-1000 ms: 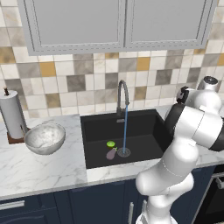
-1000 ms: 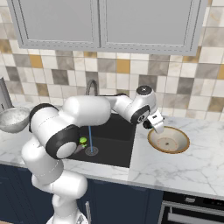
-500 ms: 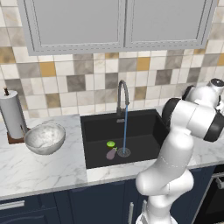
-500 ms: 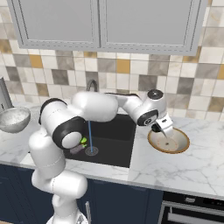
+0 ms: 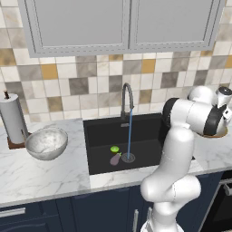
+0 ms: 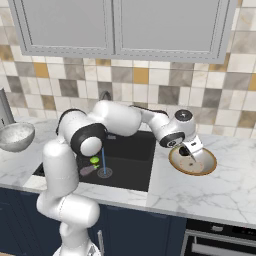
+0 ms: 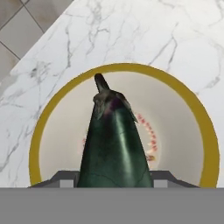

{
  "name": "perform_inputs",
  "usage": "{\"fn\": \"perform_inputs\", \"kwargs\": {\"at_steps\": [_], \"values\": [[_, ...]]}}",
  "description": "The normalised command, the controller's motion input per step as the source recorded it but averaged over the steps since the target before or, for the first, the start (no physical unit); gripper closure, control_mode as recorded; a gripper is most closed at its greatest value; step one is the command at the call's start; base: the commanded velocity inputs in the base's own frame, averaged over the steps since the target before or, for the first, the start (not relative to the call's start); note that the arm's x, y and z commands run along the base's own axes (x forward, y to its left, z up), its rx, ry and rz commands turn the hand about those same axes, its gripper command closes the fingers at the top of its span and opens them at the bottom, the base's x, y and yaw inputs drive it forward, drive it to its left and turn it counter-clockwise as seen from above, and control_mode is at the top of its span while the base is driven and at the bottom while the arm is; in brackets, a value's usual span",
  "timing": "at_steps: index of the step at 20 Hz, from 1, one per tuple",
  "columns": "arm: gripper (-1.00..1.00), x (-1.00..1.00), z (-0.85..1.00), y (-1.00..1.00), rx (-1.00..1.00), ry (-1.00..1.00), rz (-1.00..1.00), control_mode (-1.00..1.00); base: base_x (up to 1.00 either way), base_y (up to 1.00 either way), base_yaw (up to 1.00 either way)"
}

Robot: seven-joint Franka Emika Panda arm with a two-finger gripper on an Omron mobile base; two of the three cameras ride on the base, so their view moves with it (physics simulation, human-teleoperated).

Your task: Pick the eggplants from the sink and place them in one bowl. Place the kiwi in the other bowl. Then turn off the sink faucet.

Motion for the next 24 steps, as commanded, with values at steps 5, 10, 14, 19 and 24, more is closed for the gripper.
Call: {"fn": "perform_inputs", "kwargs": {"at_steps": [5,10,14,19,24], "values": [[1.0,0.2,-0.31,-0.2,0.0,0.0,0.0,-1.0,0.0,0.0,0.0],[-1.0,0.3,-0.31,-0.01,0.0,0.0,0.0,-1.0,0.0,0.0,0.0],[-1.0,0.27,-0.15,-0.06,0.0,0.0,0.0,-1.0,0.0,0.0,0.0],[-1.0,0.19,-0.01,-0.19,0.0,0.0,0.0,-1.0,0.0,0.0,0.0],[-1.0,-0.14,0.1,0.01,0.0,0.0,0.0,-1.0,0.0,0.0,0.0]]}}
